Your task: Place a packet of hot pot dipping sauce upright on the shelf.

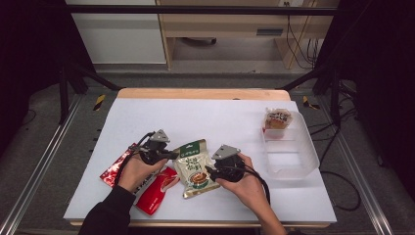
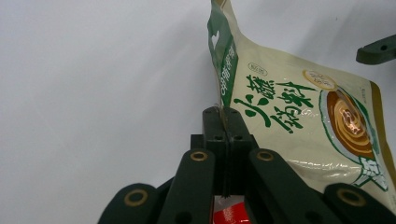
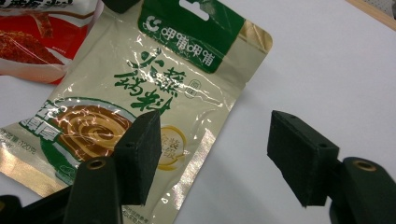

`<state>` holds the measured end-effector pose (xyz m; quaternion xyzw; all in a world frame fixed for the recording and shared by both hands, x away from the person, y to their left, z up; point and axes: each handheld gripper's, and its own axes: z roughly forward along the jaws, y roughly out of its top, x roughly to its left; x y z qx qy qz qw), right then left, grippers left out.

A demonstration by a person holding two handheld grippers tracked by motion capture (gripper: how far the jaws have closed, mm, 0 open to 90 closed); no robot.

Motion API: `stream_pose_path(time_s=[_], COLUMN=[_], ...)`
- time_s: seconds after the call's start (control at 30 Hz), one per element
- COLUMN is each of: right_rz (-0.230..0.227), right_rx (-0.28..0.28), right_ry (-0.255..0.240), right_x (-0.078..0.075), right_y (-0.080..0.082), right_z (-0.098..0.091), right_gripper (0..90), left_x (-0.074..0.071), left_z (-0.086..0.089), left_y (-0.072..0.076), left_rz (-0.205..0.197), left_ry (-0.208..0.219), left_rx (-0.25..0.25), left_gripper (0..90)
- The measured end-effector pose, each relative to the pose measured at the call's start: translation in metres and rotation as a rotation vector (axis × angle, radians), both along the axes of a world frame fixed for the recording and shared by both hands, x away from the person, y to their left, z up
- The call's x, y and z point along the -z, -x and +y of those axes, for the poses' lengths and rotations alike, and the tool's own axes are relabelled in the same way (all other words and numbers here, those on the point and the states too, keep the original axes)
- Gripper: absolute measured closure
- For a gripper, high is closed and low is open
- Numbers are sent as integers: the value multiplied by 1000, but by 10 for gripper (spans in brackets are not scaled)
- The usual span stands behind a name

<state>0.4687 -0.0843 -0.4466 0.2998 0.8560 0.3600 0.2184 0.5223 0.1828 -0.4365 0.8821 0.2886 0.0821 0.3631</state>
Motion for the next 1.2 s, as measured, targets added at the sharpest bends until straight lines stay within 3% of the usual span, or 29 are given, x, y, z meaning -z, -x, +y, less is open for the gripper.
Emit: stream_pose_path(time_s=[0.3,0.47,0.57,0.8,0.93,1.2], right_rz=[5,17,10,1,14,33], right_rx=[-12,-45,-63,-110,-137,-214], right_ry=[12,4,11,66,76,151], right_x=[-7,-20,-26,-55,-61,-68], right_y=[-3,-7,-9,-25,-32,-49], right_z=[-2,-5,-6,-10,-8,9], right_gripper=[270,189,188,207,222,292], left_x=[-16,-32,-37,-52,-53,-57], left_z=[-1,-5,-6,-13,-14,-16], left_y=[6,14,17,27,28,32], left_rz=[-52,-88,-99,-141,-144,-154], left_ry=[18,29,28,27,30,29], left_rx=[21,45,55,93,96,110], left_gripper=[900,900,900,900,900,900])
